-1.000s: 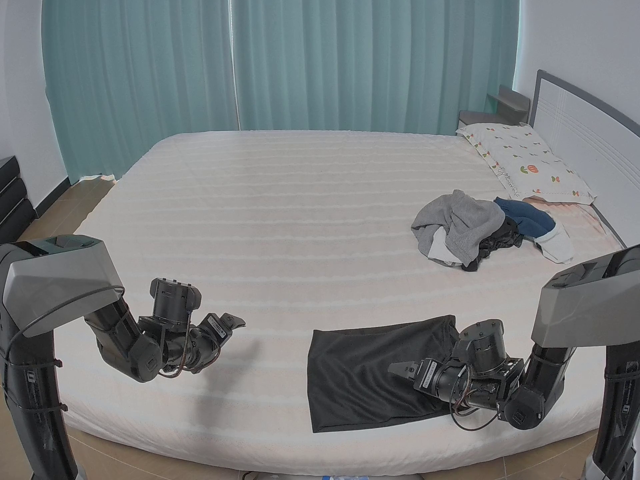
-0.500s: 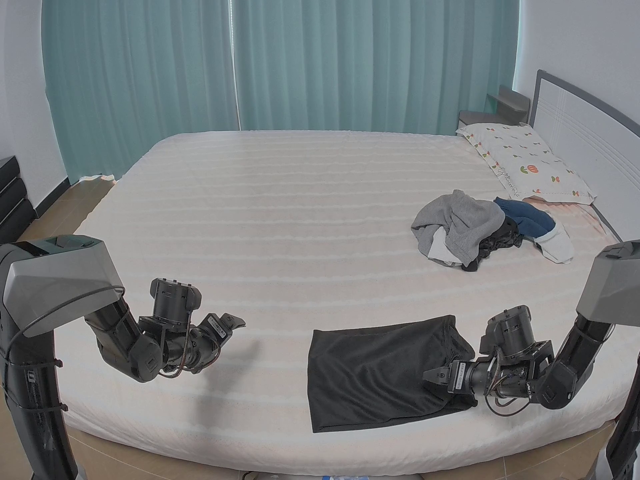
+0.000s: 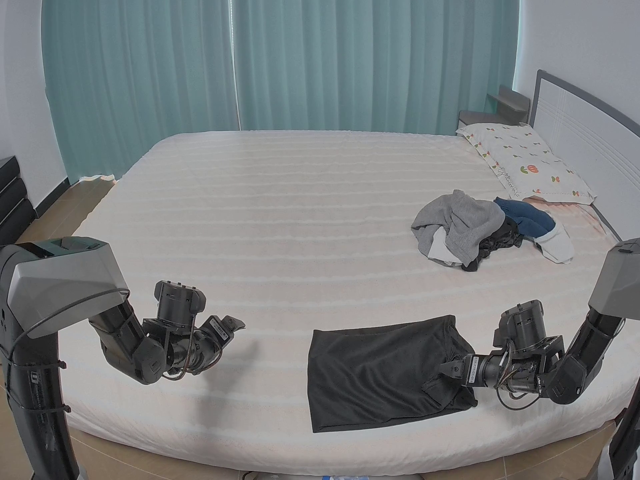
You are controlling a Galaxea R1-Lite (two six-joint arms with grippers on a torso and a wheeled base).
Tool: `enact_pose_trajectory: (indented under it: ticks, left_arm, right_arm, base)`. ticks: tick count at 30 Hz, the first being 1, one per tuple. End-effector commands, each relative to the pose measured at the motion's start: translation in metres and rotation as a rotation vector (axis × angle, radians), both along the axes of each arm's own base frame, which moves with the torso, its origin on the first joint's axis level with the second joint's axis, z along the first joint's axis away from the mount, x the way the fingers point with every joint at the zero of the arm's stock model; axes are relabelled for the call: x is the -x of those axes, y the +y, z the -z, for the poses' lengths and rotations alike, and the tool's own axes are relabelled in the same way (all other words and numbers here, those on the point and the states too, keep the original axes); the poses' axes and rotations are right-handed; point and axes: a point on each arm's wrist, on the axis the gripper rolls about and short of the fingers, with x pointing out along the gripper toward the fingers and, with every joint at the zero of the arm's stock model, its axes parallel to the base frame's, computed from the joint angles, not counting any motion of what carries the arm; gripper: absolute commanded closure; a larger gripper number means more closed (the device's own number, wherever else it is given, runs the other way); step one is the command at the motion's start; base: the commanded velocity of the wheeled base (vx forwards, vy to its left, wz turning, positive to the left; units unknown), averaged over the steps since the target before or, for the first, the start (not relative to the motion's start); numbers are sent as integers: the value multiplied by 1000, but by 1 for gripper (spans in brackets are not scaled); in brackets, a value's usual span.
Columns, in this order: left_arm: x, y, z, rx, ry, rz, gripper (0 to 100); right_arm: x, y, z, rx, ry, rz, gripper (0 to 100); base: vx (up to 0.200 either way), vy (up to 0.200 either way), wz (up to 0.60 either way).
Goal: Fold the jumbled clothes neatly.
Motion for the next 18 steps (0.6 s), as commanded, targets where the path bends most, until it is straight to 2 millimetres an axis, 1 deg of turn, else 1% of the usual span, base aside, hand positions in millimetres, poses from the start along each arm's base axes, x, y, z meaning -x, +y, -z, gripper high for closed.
enact_pose_trajectory:
  ticks: [1,5,7,8,11,12,14,18]
  left_arm:
    - [-1,-1,3,-3,4,1,0]
    - [-1,-1,3,-3,5,1,0]
    - [-1,-1,3,-4,5,3,0]
    - [-1,-1,3,-4,5,3,0]
    - [-1,-1,3,-4,5,3,0]
    - [-1,-1,3,-4,5,3,0]
    - [-1,-1,3,-4,4,3,0]
    - [-1,-1,3,-4,4,3,0]
  right_arm:
    - [1,0,2,11,7,-8,0]
    - [1,3,7,23,20,-25,0]
    - [-3,5,13,32,28,-22,0]
    - [-3,5,13,32,28,-22,0]
    - [-17,8,20,51,0,27,0]
    - [-17,8,20,51,0,27,0]
    - [-31,11,20,52,-43,68,0]
    - [-42,22,33,72,-49,94,0]
  base:
    - [-200,0,0]
    - [-200,0,0]
    - [-200,0,0]
    - [0,0,0]
    - [0,0,0]
    - [0,0,0]
    - [0,0,0]
    - [0,0,0]
